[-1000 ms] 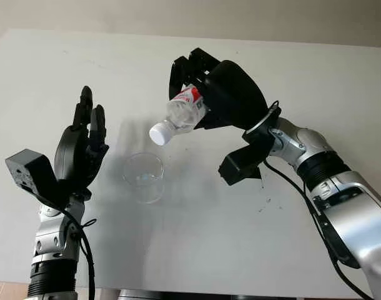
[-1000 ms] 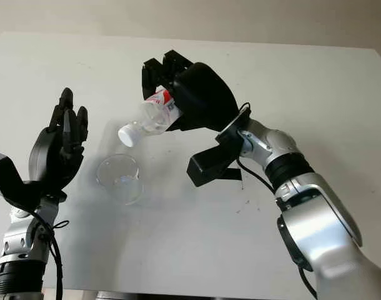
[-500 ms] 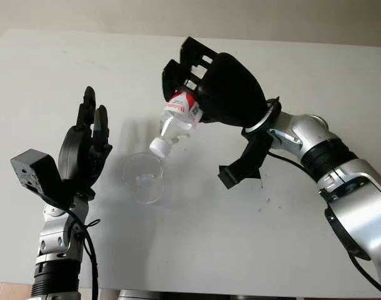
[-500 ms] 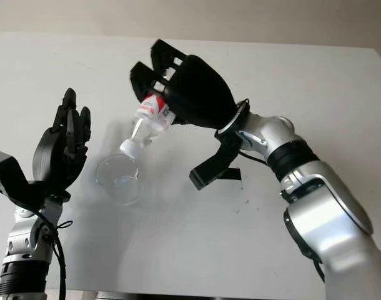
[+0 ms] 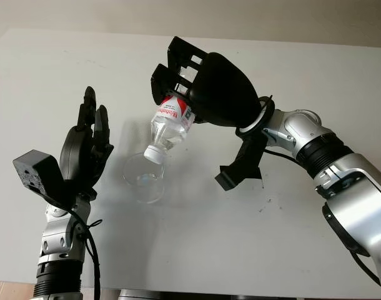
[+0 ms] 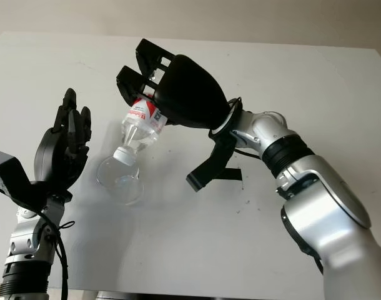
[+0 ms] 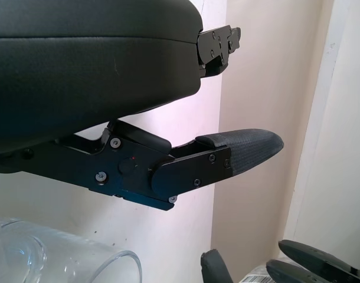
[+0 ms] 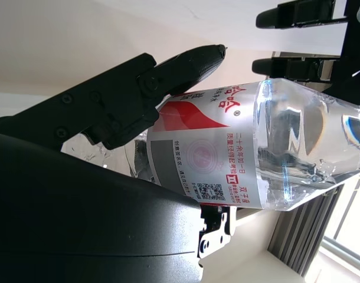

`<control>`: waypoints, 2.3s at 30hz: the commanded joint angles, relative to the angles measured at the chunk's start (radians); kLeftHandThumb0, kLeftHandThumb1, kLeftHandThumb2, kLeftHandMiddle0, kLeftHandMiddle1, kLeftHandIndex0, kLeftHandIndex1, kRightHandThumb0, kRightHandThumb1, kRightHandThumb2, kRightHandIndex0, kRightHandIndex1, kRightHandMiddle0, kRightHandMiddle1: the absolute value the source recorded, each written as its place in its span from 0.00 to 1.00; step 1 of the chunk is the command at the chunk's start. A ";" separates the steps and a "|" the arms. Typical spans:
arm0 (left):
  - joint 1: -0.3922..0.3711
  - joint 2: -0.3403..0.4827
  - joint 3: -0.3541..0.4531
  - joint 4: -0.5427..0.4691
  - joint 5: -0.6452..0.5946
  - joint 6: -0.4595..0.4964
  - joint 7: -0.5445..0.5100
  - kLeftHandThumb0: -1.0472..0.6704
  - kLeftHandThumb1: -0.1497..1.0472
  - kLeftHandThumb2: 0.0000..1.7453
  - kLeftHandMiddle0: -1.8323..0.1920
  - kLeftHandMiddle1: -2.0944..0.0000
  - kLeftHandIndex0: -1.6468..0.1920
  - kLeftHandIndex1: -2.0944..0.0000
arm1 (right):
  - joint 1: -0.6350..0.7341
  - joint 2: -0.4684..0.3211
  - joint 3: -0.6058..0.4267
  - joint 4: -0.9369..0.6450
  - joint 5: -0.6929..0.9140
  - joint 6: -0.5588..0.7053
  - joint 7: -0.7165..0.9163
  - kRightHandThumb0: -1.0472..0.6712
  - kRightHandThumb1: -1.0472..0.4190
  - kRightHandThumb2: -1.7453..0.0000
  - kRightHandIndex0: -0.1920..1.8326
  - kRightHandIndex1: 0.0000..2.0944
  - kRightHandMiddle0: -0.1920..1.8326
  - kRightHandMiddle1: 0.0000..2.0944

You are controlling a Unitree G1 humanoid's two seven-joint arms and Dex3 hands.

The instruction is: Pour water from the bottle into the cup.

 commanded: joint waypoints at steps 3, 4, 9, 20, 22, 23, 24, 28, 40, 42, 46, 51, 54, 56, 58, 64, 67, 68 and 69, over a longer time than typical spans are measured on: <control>-0.007 -0.005 -0.004 0.010 0.010 -0.016 0.005 0.17 1.00 0.38 1.00 1.00 1.00 1.00 | -0.027 0.006 0.010 -0.015 -0.006 0.029 -0.035 0.48 0.02 0.88 0.65 1.00 0.52 1.00; -0.007 -0.006 -0.003 0.012 0.010 -0.018 0.005 0.17 1.00 0.38 1.00 1.00 1.00 1.00 | -0.027 0.007 0.013 -0.018 -0.010 0.038 -0.039 0.48 0.02 0.88 0.65 1.00 0.52 1.00; -0.008 -0.006 -0.003 0.014 0.008 -0.023 0.000 0.17 1.00 0.38 1.00 1.00 1.00 1.00 | -0.027 0.005 0.034 -0.035 -0.045 0.100 -0.061 0.46 0.01 0.89 0.63 1.00 0.52 1.00; -0.004 -0.012 -0.003 0.016 0.005 -0.030 0.000 0.17 1.00 0.38 1.00 1.00 1.00 1.00 | -0.011 0.005 0.070 -0.084 -0.103 0.235 -0.064 0.44 0.00 0.93 0.59 1.00 0.47 1.00; -0.004 -0.012 -0.002 0.018 0.005 -0.032 0.001 0.17 1.00 0.38 1.00 1.00 1.00 1.00 | -0.011 0.007 0.071 -0.079 -0.098 0.232 -0.059 0.45 0.00 0.93 0.58 1.00 0.46 1.00; -0.004 -0.012 -0.002 0.019 0.006 -0.033 0.001 0.17 1.00 0.38 1.00 1.00 1.00 1.00 | -0.012 0.008 0.073 -0.077 -0.099 0.235 -0.060 0.45 0.00 0.93 0.58 1.00 0.46 1.00; -0.004 -0.011 -0.002 0.020 0.007 -0.033 0.000 0.17 1.00 0.38 1.00 1.00 1.00 1.00 | -0.012 0.008 0.074 -0.075 -0.100 0.238 -0.061 0.45 0.00 0.93 0.57 1.00 0.46 1.00; -0.005 -0.008 -0.003 0.026 0.012 -0.039 0.001 0.17 1.00 0.38 1.00 1.00 1.00 1.00 | -0.014 0.008 0.078 -0.069 -0.100 0.244 -0.067 0.44 0.01 0.93 0.57 1.00 0.46 1.00; -0.002 -0.004 -0.002 0.019 0.005 -0.029 -0.003 0.17 1.00 0.38 1.00 1.00 1.00 1.00 | 0.138 0.064 -0.199 -0.073 0.486 0.041 0.335 0.55 0.07 0.80 0.72 1.00 0.55 1.00; 0.000 -0.003 0.000 0.018 0.004 -0.029 -0.002 0.17 1.00 0.38 1.00 1.00 1.00 1.00 | 0.184 0.085 -0.274 -0.097 0.655 0.031 0.490 0.56 0.04 0.82 0.73 1.00 0.56 1.00; 0.005 0.008 0.006 0.012 -0.007 -0.018 -0.018 0.17 1.00 0.38 1.00 1.00 1.00 1.00 | 0.297 0.145 -0.432 -0.196 1.059 0.103 0.856 0.52 0.00 0.86 0.71 1.00 0.56 1.00; 0.004 0.018 0.015 0.008 -0.021 0.003 -0.027 0.18 1.00 0.38 1.00 1.00 1.00 1.00 | 0.437 0.182 -0.543 -0.388 1.325 0.334 1.137 0.51 0.00 0.84 0.69 1.00 0.58 1.00; 0.000 0.023 0.019 0.020 -0.025 -0.002 -0.040 0.18 1.00 0.38 1.00 1.00 1.00 1.00 | 0.507 0.194 -0.586 -0.503 1.389 0.493 1.198 0.49 0.00 0.85 0.68 1.00 0.58 1.00; -0.002 0.025 0.021 0.026 -0.026 -0.008 -0.048 0.18 1.00 0.38 1.00 1.00 1.00 1.00 | 0.545 0.202 -0.613 -0.575 1.430 0.608 1.222 0.48 0.00 0.86 0.66 1.00 0.56 1.00; -0.005 0.024 0.024 0.032 -0.028 -0.013 -0.055 0.17 1.00 0.38 1.00 1.00 1.00 1.00 | 0.578 0.206 -0.639 -0.641 1.470 0.705 1.248 0.48 0.00 0.86 0.64 1.00 0.53 1.00; -0.005 0.030 0.025 0.051 -0.020 -0.034 -0.072 0.17 1.00 0.39 1.00 1.00 1.00 1.00 | 0.681 0.185 -0.702 -0.871 1.546 0.998 1.261 0.44 0.00 0.89 0.58 1.00 0.34 1.00; -0.009 0.029 0.026 0.061 -0.021 -0.040 -0.076 0.16 1.00 0.40 1.00 1.00 1.00 1.00 | 0.721 0.172 -0.726 -0.963 1.555 1.107 1.256 0.43 0.00 0.89 0.60 1.00 0.31 1.00; -0.011 0.028 0.026 0.065 -0.022 -0.042 -0.078 0.16 1.00 0.40 1.00 1.00 1.00 1.00 | 0.731 0.167 -0.732 -0.984 1.554 1.133 1.255 0.43 0.00 0.88 0.61 1.00 0.32 1.00; -0.013 0.027 0.026 0.068 -0.024 -0.043 -0.079 0.16 1.00 0.40 1.00 1.00 1.00 1.00 | 0.737 0.164 -0.737 -0.999 1.551 1.156 1.254 0.43 0.00 0.88 0.62 1.00 0.32 1.00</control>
